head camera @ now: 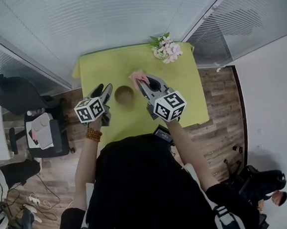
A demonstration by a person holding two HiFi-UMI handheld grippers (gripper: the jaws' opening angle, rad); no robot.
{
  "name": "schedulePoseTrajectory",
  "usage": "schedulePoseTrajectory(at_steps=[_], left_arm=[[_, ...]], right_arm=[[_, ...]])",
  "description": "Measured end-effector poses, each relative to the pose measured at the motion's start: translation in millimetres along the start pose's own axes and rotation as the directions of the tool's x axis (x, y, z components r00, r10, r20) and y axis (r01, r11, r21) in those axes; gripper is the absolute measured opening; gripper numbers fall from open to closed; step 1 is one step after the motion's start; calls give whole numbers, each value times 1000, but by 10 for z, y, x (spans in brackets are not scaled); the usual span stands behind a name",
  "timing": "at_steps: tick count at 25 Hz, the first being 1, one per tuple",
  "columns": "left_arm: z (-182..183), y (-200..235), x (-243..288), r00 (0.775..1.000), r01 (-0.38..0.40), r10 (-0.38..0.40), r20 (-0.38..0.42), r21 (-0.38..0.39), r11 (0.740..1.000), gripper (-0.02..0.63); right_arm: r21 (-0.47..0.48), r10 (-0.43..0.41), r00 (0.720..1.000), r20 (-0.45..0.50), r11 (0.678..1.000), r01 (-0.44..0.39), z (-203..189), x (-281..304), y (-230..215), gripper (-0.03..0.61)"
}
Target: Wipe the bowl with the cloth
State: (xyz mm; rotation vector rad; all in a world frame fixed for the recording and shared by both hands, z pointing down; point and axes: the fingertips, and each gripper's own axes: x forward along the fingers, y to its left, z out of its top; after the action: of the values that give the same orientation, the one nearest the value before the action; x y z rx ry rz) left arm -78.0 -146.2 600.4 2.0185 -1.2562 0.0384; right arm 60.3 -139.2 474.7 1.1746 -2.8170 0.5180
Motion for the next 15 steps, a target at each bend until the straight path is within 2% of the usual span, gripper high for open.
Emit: schedulePoseTrajectory(at_steps=[1, 3, 4, 6, 11, 13, 15], left_arm=[[194, -131, -67, 998, -8, 2, 65, 96, 995, 198], [495, -371, -211, 983, -56, 7, 183, 264, 963, 122], [598, -474, -280, 973, -86, 8, 230, 328, 941, 85], [733, -640, -386, 954, -145, 16, 300, 412, 900, 62], [865, -808, -461, 914, -278, 78, 398, 477, 833, 31], [862, -853, -445, 911, -283, 77, 404, 481, 830, 31], [852, -871, -436, 912, -279, 76, 404, 471, 837, 31]], right_arm=[[-32, -12, 1000, 18, 999, 12, 70, 27, 19, 31], [-88, -43, 997, 62, 995, 48, 218, 57, 50, 31], [-110, -60, 994, 86, 991, 70, 287, 62, 63, 31], [-144, -97, 987, 132, 983, 116, 408, 57, 78, 31], [-205, -204, 961, 189, 948, 242, 482, 46, 69, 31], [-208, -224, 958, 179, 943, 259, 435, 61, 83, 31], [-218, -232, 959, 162, 939, 264, 382, 81, 109, 29]])
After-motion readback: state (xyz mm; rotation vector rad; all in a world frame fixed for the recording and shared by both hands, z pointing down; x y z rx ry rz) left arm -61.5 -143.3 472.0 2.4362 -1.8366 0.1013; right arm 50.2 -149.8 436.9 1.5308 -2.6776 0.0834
